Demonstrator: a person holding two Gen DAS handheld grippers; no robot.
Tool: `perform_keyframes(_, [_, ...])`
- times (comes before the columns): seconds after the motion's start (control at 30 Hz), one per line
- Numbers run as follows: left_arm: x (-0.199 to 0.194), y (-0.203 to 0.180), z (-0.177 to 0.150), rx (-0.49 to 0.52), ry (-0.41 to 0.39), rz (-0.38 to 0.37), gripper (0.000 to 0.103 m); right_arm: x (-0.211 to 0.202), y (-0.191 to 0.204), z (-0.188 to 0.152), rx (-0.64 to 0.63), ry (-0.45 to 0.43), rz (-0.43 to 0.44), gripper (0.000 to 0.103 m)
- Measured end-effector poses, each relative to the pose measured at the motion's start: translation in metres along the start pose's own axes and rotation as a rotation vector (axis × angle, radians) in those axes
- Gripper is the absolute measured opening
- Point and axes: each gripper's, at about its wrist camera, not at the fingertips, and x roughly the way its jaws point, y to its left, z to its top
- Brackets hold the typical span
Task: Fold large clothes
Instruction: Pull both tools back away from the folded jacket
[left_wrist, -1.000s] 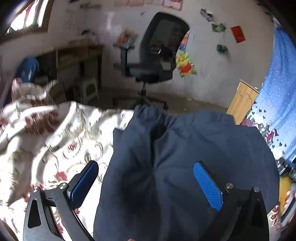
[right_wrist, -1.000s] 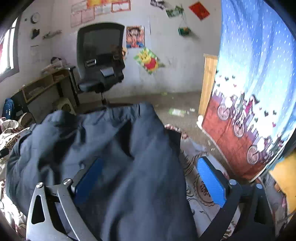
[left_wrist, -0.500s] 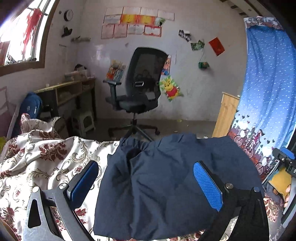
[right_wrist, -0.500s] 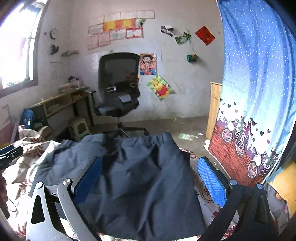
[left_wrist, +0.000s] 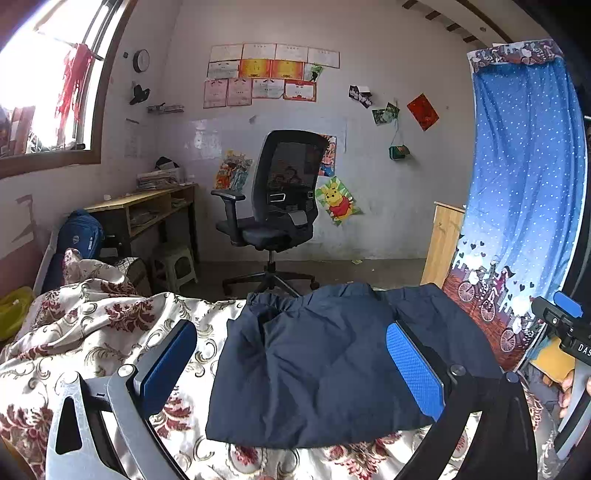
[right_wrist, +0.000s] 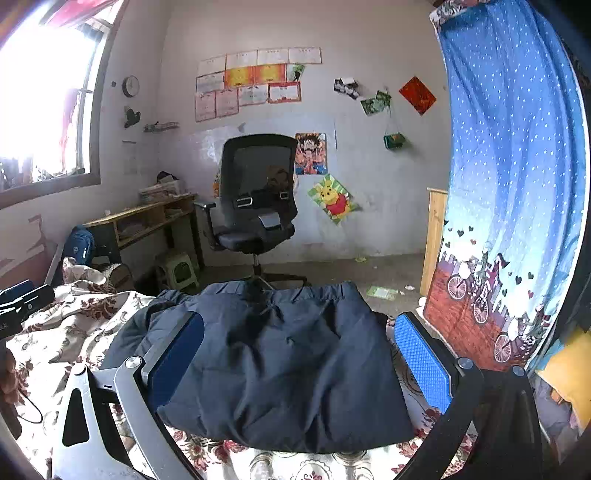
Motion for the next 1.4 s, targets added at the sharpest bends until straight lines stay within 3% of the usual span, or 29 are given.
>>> perform_keyframes(0.63, [-0.064, -0.005, -0.038, 0.006, -0.006, 0.03, 0.103, -0.076, 0.014, -0.025, -0.02, -0.049, 0.034, 0.102])
perform_keyframes(1.4, [-0.099, -0.01, -0.07, 0.031, -0.012, 0.059, 0.103, -0.118, 0.026, -0.058, -0.047, -0.057, 0.027, 0.102])
